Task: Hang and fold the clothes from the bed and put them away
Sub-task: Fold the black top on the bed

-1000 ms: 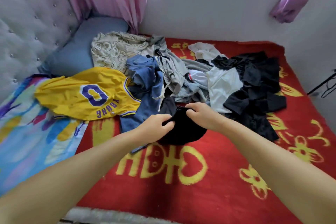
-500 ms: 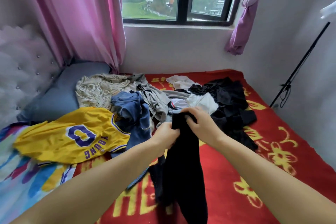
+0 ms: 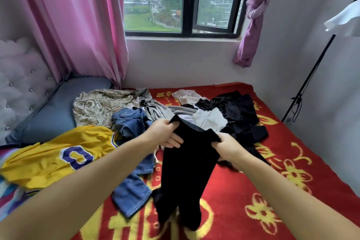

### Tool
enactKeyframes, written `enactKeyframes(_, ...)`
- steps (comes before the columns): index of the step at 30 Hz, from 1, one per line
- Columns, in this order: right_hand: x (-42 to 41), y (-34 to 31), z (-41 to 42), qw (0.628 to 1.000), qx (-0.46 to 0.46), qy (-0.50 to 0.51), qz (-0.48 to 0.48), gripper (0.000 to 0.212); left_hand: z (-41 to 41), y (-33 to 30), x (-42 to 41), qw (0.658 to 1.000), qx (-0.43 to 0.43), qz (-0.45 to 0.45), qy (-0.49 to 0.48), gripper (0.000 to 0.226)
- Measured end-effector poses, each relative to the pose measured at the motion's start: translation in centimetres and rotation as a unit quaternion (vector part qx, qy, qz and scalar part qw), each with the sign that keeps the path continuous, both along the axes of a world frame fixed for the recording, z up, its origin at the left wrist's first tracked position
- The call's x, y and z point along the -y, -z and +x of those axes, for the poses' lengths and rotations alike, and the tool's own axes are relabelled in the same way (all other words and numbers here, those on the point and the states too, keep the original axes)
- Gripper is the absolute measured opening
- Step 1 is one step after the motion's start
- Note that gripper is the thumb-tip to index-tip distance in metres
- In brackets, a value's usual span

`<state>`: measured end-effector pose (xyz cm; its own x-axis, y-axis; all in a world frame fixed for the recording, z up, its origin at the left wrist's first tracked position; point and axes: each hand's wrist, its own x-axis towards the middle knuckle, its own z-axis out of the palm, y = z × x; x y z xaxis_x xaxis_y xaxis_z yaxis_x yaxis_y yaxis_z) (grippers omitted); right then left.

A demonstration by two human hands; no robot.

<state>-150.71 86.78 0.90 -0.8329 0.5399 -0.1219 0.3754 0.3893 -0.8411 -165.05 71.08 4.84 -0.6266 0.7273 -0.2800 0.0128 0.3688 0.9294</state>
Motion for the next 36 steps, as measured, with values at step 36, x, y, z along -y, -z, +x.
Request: enactKeyframes(36, -10.2, -10.6, 2.8, 0.991, -0.079, -0.100, -0.031, 0.026, -7.7, -7.2, 2.8, 0.956, -0.242, -0.089, 0.139, 0.045)
